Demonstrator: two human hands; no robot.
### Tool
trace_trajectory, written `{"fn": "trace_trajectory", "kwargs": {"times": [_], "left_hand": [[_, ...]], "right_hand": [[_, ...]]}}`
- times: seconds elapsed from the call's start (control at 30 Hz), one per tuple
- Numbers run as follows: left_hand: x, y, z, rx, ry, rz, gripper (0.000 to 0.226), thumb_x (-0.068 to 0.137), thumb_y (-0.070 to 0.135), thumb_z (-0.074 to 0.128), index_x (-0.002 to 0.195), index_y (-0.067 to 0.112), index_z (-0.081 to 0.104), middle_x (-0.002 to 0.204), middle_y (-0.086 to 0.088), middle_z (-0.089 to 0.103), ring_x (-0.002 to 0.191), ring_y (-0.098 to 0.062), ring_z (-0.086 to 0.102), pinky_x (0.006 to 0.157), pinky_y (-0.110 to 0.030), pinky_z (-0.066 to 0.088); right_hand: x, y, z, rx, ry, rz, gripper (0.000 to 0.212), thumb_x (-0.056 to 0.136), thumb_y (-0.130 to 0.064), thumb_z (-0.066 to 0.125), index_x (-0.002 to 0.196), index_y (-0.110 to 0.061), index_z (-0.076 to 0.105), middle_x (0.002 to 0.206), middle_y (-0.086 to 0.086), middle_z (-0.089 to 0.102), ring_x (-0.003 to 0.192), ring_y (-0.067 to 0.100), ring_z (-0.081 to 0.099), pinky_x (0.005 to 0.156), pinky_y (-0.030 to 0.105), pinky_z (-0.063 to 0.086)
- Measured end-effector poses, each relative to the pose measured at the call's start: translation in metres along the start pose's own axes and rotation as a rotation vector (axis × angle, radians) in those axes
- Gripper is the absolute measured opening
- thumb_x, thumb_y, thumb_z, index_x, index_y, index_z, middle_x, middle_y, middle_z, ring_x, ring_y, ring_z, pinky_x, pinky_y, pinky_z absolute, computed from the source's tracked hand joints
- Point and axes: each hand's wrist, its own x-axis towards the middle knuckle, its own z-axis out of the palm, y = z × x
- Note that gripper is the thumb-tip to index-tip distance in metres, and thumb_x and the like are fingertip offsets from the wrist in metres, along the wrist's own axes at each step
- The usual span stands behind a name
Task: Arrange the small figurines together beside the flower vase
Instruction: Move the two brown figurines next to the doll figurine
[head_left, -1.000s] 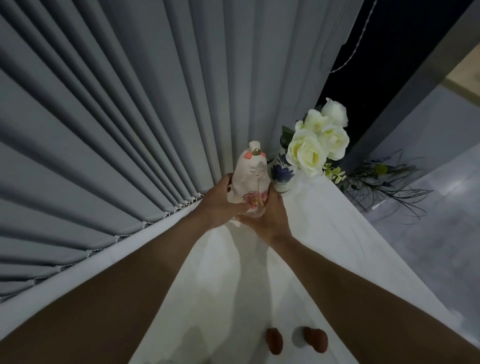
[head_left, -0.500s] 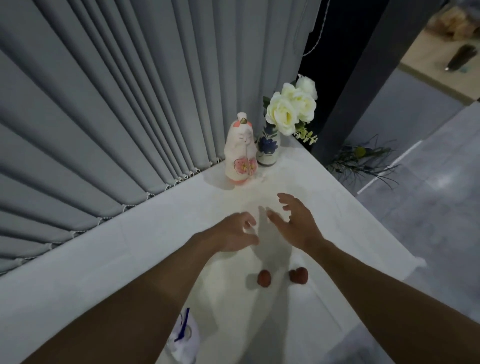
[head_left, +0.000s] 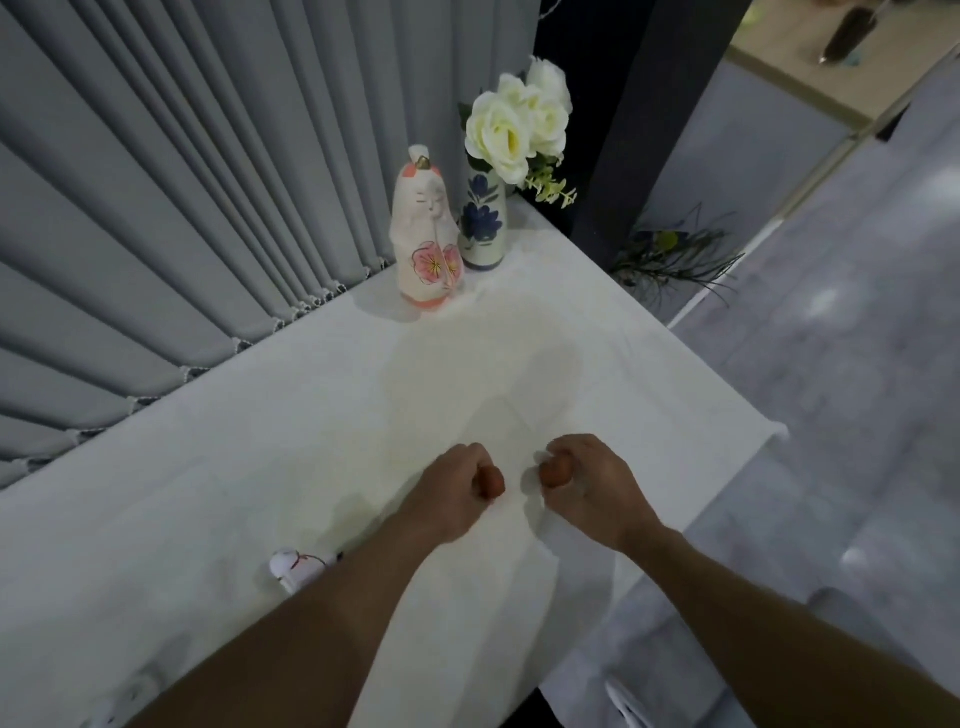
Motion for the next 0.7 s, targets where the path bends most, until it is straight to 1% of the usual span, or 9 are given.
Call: {"fn": "trace_trajectory", "kwargs": {"times": [0.1,0.13,0.2,0.33,0.4,0.47,0.53,0.6,0.7], "left_hand": [[0.009,0.002,0.003,0.054,0.087,0.022,0.024,0.078,0.0,0.062,0.086,0.023,0.062,0.092,0.008,0.061,0.084,-0.014,0.063,0.076,-0.026,0.054],[0.014,0.004,0.002,0.071,0.129,0.024,0.023,0.08,-0.001,0.061,0.087,0.022,0.061,0.091,0.01,0.057,0.082,-0.012,0.06,0.072,-0.015,0.047],[0.028,0.004,-0.002,0.055,0.212,0.03,0.025,0.081,-0.003,0.061,0.085,0.022,0.06,0.091,0.008,0.056,0.081,-0.013,0.058,0.068,-0.011,0.041],[0.063,0.003,-0.014,-0.019,0.37,0.008,0.025,0.081,-0.004,0.064,0.086,0.021,0.061,0.094,0.0,0.06,0.082,-0.014,0.059,0.072,-0.011,0.041],[0.082,0.005,-0.023,-0.047,0.422,-0.019,0.021,0.083,-0.004,0.063,0.091,0.016,0.064,0.098,-0.002,0.059,0.085,-0.015,0.06,0.076,-0.014,0.045],[0.103,0.005,-0.031,-0.083,0.475,-0.024,0.022,0.084,-0.005,0.062,0.094,0.015,0.064,0.1,-0.003,0.059,0.089,-0.018,0.061,0.084,-0.027,0.052],[0.122,0.005,-0.037,-0.119,0.522,-0.037,0.022,0.085,-0.002,0.062,0.098,0.015,0.063,0.104,-0.004,0.06,0.094,-0.021,0.063,0.09,-0.038,0.054],[0.139,0.006,-0.04,-0.15,0.559,-0.059,0.02,0.087,0.001,0.063,0.103,0.013,0.062,0.108,-0.004,0.058,0.1,-0.025,0.062,0.093,-0.043,0.053],[0.158,0.01,-0.039,-0.199,0.616,-0.065,0.019,0.091,0.004,0.063,0.109,0.01,0.061,0.11,-0.006,0.059,0.103,-0.026,0.06,0.095,-0.044,0.052]], "right_hand": [[0.005,0.005,0.006,-0.012,0.06,-0.036,0.023,0.083,-0.016,0.082,0.091,-0.03,0.066,0.099,-0.017,0.065,0.094,0.01,0.058,0.086,0.001,0.034],[0.008,0.005,0.007,0.002,0.082,-0.029,0.019,0.084,-0.013,0.081,0.088,-0.025,0.068,0.096,-0.018,0.066,0.092,0.008,0.058,0.084,0.002,0.035],[0.02,0.001,0.006,0.053,0.118,-0.008,0.012,0.086,-0.01,0.078,0.085,-0.015,0.068,0.088,-0.015,0.07,0.088,0.005,0.061,0.078,0.007,0.04],[0.058,-0.014,0.005,0.246,0.175,0.099,0.023,0.085,-0.011,0.079,0.098,-0.025,0.067,0.093,-0.024,0.069,0.089,-0.016,0.061,0.075,0.001,0.042],[0.083,-0.02,0.007,0.325,0.194,0.156,0.021,0.085,-0.015,0.079,0.094,-0.03,0.068,0.095,-0.017,0.072,0.089,-0.007,0.065,0.074,0.004,0.046],[0.11,-0.026,0.011,0.335,0.203,0.159,0.017,0.086,-0.016,0.074,0.096,-0.029,0.069,0.1,-0.014,0.072,0.093,0.001,0.066,0.08,0.01,0.048],[0.136,-0.032,0.013,0.295,0.249,0.101,0.017,0.086,-0.009,0.069,0.096,-0.023,0.07,0.102,-0.016,0.067,0.099,0.006,0.061,0.085,0.005,0.042],[0.158,-0.037,0.017,0.247,0.301,0.042,0.022,0.084,-0.002,0.065,0.097,-0.019,0.07,0.104,-0.011,0.064,0.102,0.005,0.055,0.085,-0.001,0.035],[0.183,-0.043,0.023,0.316,0.323,0.049,0.033,0.083,0.001,0.056,0.102,-0.025,0.066,0.112,-0.004,0.066,0.103,0.002,0.058,0.088,0.007,0.043]]}}
